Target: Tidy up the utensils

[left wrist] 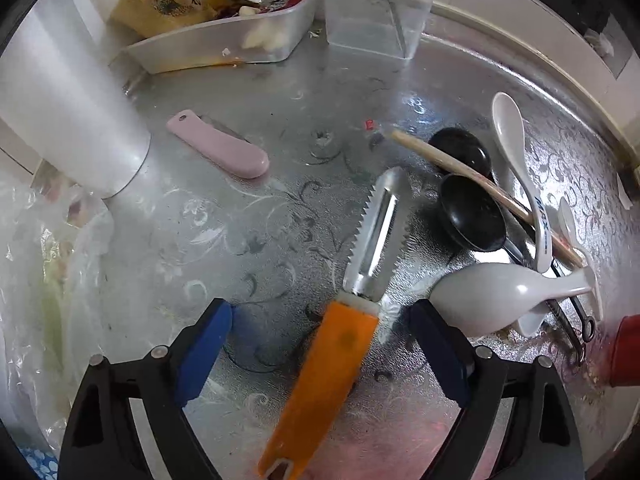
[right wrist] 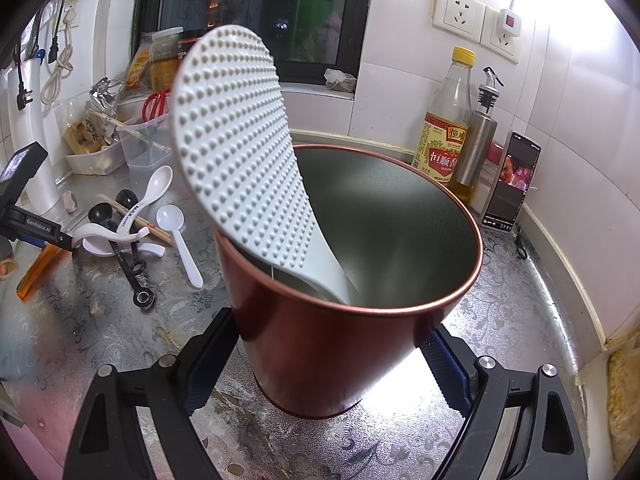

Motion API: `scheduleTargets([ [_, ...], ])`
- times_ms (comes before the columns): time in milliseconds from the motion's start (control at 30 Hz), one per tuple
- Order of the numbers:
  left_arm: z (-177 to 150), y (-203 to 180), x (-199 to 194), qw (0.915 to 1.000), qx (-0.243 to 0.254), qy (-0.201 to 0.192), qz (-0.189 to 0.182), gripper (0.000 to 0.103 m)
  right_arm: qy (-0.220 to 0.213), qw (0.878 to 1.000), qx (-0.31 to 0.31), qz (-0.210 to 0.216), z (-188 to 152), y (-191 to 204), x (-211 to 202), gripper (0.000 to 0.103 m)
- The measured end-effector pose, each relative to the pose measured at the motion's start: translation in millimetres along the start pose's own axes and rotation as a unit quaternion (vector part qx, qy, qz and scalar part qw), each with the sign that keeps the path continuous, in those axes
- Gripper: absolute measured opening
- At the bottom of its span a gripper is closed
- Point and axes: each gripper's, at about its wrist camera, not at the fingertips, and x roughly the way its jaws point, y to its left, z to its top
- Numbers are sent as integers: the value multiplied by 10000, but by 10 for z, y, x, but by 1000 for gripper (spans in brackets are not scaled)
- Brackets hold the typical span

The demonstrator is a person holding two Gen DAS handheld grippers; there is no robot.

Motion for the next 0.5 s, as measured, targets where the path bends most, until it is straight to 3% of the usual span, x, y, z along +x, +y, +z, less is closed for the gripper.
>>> scheduleTargets([
  [333,292,214,-6,9998,-166,-133,25,56,15,10000,1,-23,3,2,3,91],
  [500,260,263,-13,9994,-261,-228,50,49,17,10000,3,-25,6,3,6,91],
])
